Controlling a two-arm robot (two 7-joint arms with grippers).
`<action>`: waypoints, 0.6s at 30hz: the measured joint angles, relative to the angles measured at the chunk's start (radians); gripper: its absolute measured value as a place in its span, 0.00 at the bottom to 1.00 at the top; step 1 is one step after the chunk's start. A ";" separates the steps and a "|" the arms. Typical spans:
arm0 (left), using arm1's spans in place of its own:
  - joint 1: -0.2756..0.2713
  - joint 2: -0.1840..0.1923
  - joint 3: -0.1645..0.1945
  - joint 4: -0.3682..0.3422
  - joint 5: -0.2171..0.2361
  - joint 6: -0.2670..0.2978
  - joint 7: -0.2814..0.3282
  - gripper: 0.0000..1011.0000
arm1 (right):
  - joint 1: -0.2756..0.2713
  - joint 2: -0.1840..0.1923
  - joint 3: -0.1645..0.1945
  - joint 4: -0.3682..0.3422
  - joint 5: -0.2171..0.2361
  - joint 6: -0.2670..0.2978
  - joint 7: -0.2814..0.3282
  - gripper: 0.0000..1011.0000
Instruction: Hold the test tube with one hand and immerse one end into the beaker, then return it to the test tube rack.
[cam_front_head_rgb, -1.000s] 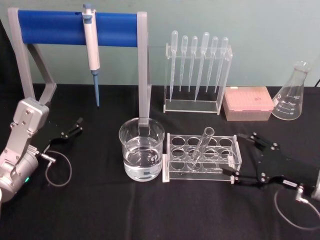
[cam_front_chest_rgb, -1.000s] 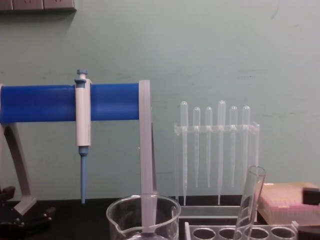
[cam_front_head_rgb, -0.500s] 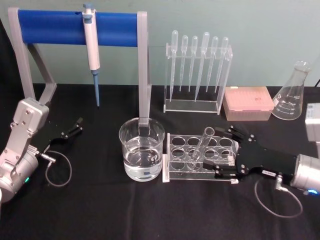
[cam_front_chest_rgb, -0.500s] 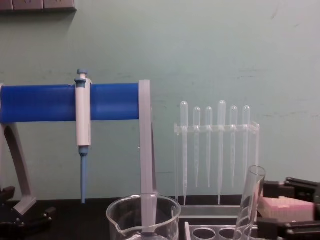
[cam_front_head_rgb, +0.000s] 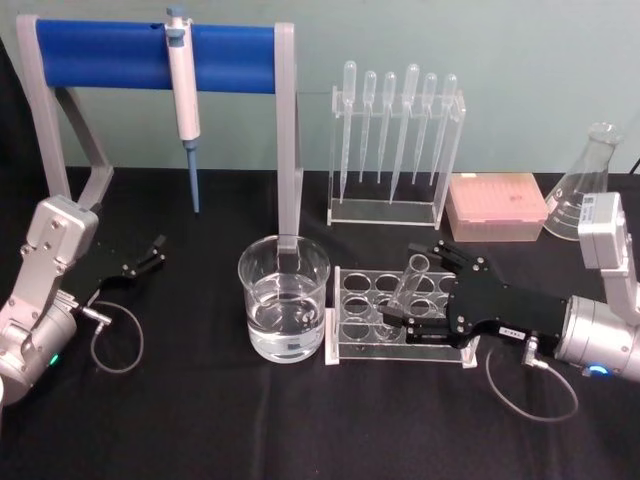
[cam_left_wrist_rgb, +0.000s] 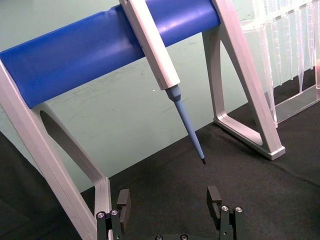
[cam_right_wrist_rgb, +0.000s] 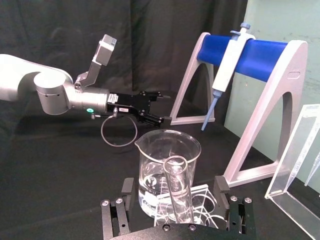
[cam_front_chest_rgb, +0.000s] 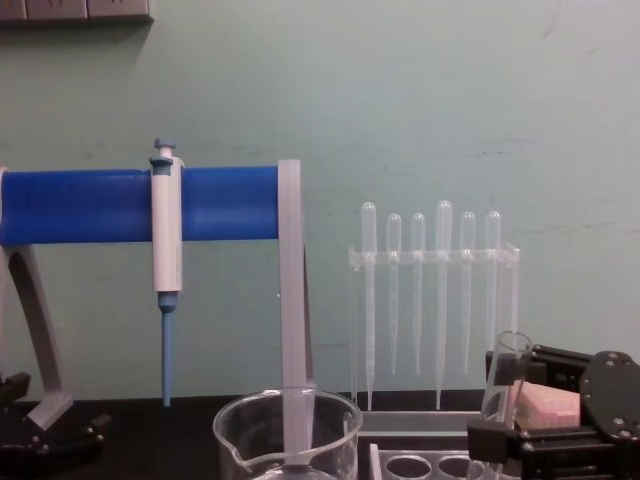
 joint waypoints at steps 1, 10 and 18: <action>0.000 0.000 0.000 0.000 0.000 0.000 0.000 0.99 | 0.000 0.000 0.000 0.000 0.000 0.000 0.000 0.99; 0.000 0.000 0.000 0.000 0.000 0.000 0.000 0.99 | -0.001 0.002 0.002 0.000 0.002 -0.001 0.001 0.92; 0.000 0.000 0.000 0.000 0.000 0.000 0.000 0.99 | -0.002 0.003 0.003 -0.001 0.002 -0.001 0.002 0.70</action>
